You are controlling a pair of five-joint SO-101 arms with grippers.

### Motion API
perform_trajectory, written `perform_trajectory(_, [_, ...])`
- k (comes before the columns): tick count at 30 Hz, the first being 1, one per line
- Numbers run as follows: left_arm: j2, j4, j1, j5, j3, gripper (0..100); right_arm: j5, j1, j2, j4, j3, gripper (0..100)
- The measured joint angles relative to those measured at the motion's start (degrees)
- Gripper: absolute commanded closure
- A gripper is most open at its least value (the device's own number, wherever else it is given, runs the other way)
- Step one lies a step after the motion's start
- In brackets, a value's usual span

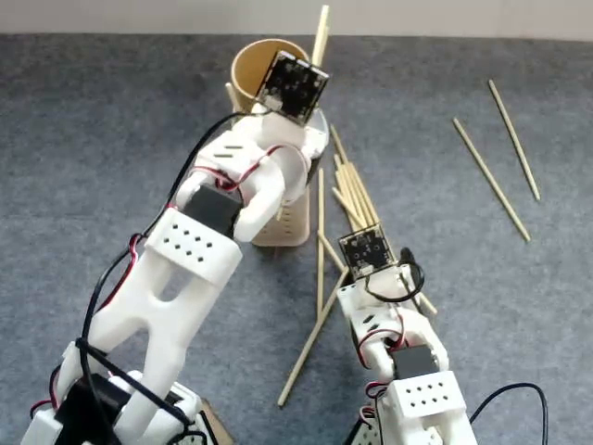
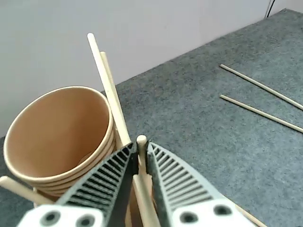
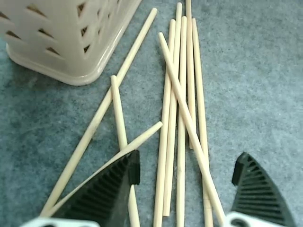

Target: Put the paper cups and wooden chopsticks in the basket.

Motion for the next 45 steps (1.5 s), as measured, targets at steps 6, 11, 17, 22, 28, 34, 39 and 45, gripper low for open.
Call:
perform_trajectory(6, [0.44,5.71,-0.88,-0.18,-11.69,99,0.0,0.0,0.0,0.0,0.0,68.7])
perform_trajectory(11, [0.44,6.51,-0.88,-0.18,-13.1,91,0.0,0.0,0.0,0.0,0.0,68.7])
perform_trajectory(17, [0.44,6.51,-0.88,-0.35,-13.1,85,0.0,0.0,0.0,0.0,0.0,68.7])
perform_trajectory(22, [0.44,6.33,-1.32,-0.44,-15.12,85,0.0,0.0,0.0,0.0,0.0,68.7])
perform_trajectory(28, [0.44,6.33,-1.14,-0.44,-19.69,85,0.0,0.0,0.0,0.0,0.0,68.7])
perform_trajectory(34, [0.35,10.81,-1.05,-0.44,-11.6,85,0.0,0.0,0.0,0.0,0.0,68.7])
perform_trajectory(39, [0.44,21.45,0.88,-0.53,-6.77,85,0.0,0.0,0.0,0.0,0.0,68.7])
perform_trajectory(45, [0.09,26.11,1.14,-0.26,-6.42,86,0.0,0.0,0.0,0.0,0.0,68.7])
